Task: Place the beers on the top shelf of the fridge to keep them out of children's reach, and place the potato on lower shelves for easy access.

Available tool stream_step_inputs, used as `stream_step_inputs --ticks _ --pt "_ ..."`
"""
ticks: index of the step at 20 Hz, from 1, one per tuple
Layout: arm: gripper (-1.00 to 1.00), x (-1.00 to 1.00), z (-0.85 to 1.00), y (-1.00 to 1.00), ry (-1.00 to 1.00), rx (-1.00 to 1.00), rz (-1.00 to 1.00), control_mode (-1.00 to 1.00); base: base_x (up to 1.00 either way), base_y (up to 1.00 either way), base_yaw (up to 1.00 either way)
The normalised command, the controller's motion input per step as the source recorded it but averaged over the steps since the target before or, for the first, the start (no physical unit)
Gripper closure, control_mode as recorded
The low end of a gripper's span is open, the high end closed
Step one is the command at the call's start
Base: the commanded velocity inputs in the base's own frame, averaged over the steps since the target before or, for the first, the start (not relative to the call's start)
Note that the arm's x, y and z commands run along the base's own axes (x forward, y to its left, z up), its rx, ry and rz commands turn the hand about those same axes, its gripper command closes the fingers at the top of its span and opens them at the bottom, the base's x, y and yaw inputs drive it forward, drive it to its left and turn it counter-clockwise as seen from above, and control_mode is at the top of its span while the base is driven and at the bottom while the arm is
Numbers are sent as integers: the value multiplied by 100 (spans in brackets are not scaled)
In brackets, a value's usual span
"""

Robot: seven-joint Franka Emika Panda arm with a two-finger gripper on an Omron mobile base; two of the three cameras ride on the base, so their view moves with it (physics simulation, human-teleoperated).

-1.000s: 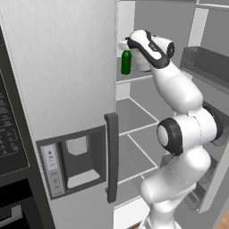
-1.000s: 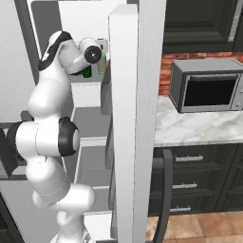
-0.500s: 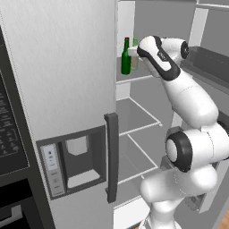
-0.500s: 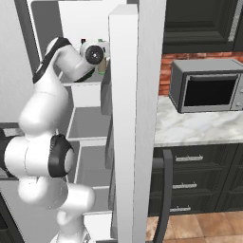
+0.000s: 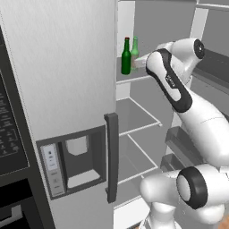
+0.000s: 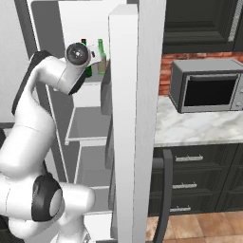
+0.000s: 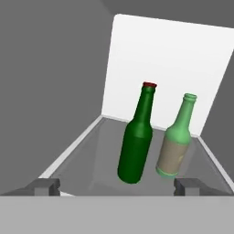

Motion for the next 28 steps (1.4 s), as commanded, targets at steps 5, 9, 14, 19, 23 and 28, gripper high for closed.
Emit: stream_step_inputs --ticks 5,9,14,19,23,28 --pt "-100 -100 -24 0 22 -10 -2 -100 0 0 0" --pt "-100 -100 -32 0 28 -3 -9 -100 0 0 0" --pt "-100 -100 -56 0 28 0 -13 -100 0 0 0" --pt "-100 -95 -33 -9 25 0 -16 -100 0 0 0" --pt "-100 -69 0 -9 20 0 -16 -100 0 0 0" --pt "-100 -62 0 -8 12 0 -11 -100 0 0 0"
